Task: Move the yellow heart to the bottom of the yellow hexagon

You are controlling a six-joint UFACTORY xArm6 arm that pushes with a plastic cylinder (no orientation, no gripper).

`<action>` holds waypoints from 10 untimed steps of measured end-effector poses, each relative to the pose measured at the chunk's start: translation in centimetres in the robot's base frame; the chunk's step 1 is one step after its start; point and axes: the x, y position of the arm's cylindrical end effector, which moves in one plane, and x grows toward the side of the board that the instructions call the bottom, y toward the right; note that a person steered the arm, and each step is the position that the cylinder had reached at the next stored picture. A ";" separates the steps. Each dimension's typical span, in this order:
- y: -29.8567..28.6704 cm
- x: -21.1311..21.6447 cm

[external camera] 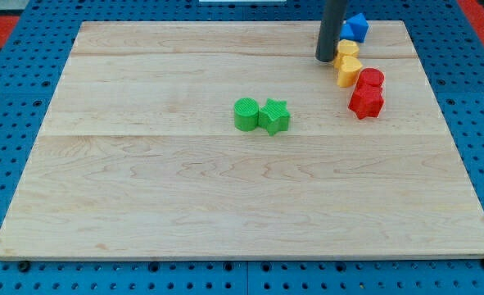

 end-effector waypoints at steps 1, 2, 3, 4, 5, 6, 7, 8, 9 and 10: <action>-2.8 0.4; -6.0 2.7; -5.3 4.5; -3.1 5.9; -1.7 6.2; -1.4 6.1; -0.3 5.9; 1.2 5.9; 2.0 5.6; -0.2 5.6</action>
